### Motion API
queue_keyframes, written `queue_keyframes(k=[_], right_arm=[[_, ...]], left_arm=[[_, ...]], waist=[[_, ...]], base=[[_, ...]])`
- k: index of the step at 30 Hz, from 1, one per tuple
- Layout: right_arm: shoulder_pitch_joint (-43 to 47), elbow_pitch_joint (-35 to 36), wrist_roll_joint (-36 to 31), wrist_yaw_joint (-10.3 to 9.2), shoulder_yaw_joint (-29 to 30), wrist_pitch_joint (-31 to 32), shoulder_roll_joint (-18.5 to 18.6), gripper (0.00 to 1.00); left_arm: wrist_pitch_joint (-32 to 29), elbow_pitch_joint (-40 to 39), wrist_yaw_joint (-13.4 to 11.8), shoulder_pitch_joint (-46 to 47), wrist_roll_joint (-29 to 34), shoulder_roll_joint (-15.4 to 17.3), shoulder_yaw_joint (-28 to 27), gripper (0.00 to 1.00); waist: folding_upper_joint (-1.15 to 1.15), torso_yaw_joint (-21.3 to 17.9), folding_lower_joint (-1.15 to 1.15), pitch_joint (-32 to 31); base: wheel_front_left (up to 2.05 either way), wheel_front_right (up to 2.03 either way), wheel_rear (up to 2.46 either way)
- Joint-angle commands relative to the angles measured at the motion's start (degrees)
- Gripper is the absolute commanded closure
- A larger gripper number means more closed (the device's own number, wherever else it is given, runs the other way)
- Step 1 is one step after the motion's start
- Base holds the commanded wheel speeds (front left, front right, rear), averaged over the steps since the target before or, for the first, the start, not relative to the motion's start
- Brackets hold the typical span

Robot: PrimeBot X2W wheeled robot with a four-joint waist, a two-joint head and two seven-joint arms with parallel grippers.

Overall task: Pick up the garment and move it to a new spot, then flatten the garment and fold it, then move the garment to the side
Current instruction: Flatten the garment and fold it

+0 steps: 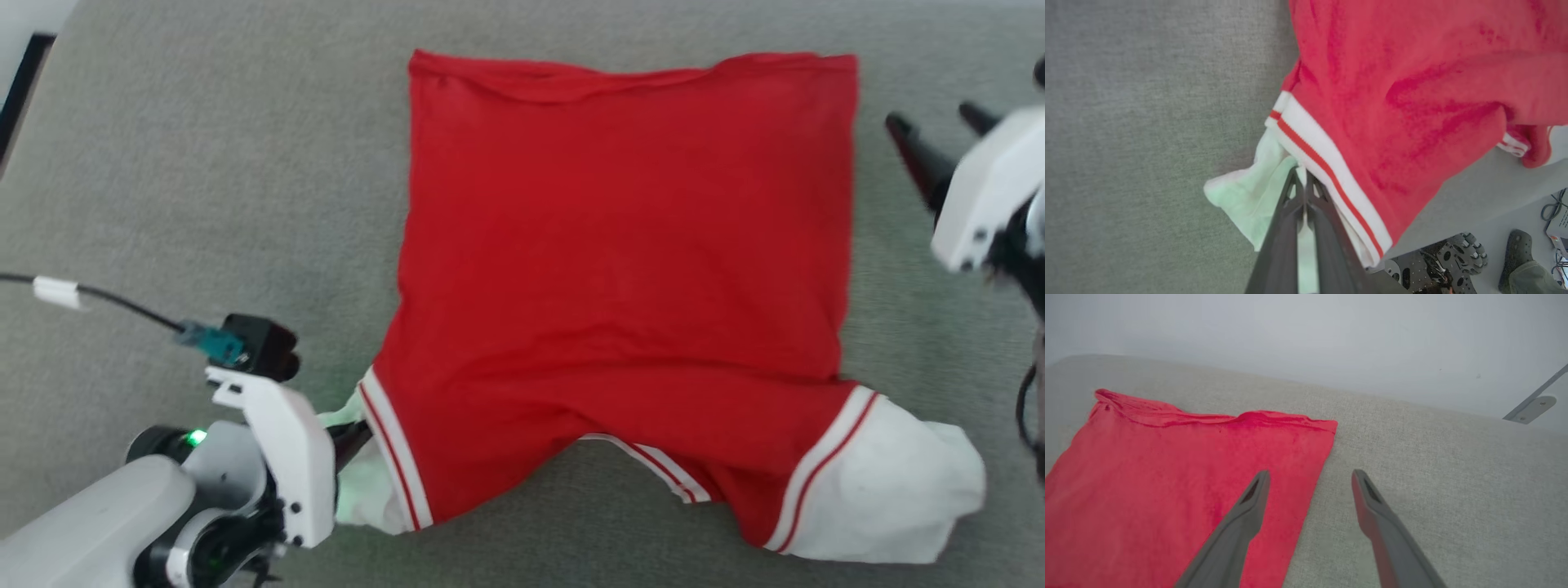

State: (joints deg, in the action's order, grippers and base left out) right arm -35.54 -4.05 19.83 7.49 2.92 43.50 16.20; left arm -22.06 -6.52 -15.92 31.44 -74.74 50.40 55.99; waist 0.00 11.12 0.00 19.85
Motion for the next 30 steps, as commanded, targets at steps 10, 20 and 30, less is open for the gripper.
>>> queue_keyframes(k=[10, 20, 30], right_arm=[[-18.1, -27.3, -6.6, 0.0, 1.2, 1.7, 1.9, 0.0], [-19.6, -46.1, -9.7, 0.01, 2.2, 10.9, 0.1, 0.0], [-19.8, -45.3, -6.6, 0.01, -4.1, 12.7, 3.0, 1.0]], left_arm=[[-0.4, 3.6, 3.9, 5.2, 2.4, -6.1, 1.3, 1.0], [0.1, 7.7, 6.5, 6.8, 2.8, -9.7, 1.9, 1.0], [1.4, 10.3, 7.3, 4.8, 1.2, -9.2, 1.0, 1.0]], waist=[[0.0, 7.2, 0.0, 6.0], [0.0, 10.6, 0.0, 8.1], [0.0, 8.1, 0.0, 5.7]], base=[[0.0, 0.0, 0.0], [0.0, 0.0, 0.0], [0.0, 0.0, 0.0]])
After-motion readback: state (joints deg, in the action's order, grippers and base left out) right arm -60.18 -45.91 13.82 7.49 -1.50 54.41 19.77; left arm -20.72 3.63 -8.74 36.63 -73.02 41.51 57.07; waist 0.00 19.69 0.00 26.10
